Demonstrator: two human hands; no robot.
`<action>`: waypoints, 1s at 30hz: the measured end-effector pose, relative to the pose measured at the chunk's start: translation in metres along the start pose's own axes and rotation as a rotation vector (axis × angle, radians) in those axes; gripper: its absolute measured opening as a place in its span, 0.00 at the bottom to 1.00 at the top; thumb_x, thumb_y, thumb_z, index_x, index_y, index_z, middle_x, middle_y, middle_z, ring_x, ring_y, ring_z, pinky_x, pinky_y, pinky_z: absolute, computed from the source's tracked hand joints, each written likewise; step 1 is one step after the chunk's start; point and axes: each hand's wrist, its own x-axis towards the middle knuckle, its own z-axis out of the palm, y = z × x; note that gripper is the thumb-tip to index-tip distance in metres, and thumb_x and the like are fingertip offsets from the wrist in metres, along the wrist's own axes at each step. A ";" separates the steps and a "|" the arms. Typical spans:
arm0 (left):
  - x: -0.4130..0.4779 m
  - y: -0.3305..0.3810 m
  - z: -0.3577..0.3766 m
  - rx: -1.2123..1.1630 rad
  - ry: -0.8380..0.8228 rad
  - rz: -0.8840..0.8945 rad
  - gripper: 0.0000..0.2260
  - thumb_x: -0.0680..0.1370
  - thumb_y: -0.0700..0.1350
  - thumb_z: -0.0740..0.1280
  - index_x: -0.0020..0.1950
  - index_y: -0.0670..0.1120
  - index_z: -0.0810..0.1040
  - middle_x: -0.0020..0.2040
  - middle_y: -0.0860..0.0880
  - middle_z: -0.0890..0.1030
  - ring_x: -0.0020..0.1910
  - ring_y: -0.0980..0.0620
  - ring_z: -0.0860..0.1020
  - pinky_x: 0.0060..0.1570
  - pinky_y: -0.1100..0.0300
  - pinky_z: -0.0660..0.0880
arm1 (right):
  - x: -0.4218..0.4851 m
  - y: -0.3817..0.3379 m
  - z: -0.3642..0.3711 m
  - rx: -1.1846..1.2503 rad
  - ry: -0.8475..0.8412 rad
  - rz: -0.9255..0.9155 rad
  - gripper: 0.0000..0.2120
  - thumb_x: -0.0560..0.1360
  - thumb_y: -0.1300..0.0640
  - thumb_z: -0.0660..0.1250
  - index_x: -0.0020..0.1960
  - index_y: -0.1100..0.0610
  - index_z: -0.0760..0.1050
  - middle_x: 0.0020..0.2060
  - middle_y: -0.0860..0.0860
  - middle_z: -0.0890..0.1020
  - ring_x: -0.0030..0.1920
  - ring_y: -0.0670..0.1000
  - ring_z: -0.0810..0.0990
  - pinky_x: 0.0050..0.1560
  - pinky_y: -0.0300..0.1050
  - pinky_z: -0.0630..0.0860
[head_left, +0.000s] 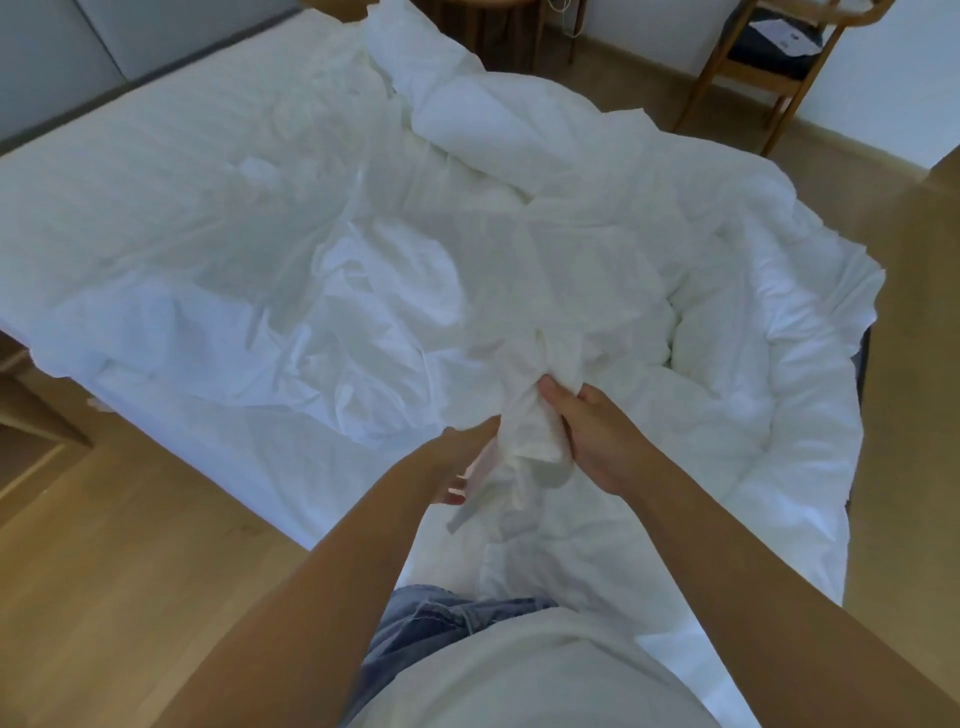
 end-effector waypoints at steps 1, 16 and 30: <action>0.000 -0.005 0.001 -0.100 -0.097 -0.047 0.35 0.70 0.66 0.67 0.67 0.44 0.70 0.52 0.45 0.79 0.47 0.48 0.79 0.43 0.57 0.74 | -0.001 0.002 0.002 -0.021 0.002 0.002 0.11 0.79 0.50 0.60 0.54 0.53 0.77 0.52 0.50 0.84 0.54 0.50 0.82 0.57 0.46 0.76; -0.043 0.006 0.008 -0.522 0.623 0.643 0.15 0.79 0.45 0.62 0.32 0.45 0.67 0.25 0.53 0.69 0.23 0.56 0.66 0.28 0.63 0.66 | -0.017 0.001 -0.023 0.163 -0.059 0.083 0.13 0.75 0.49 0.65 0.55 0.55 0.78 0.54 0.51 0.83 0.51 0.49 0.83 0.51 0.44 0.77; -0.044 -0.017 0.063 0.349 0.677 0.678 0.12 0.78 0.52 0.61 0.37 0.50 0.67 0.35 0.53 0.72 0.34 0.54 0.71 0.33 0.61 0.66 | -0.007 0.010 -0.017 0.059 -0.003 0.118 0.09 0.73 0.68 0.60 0.43 0.63 0.79 0.34 0.56 0.84 0.35 0.53 0.84 0.32 0.43 0.79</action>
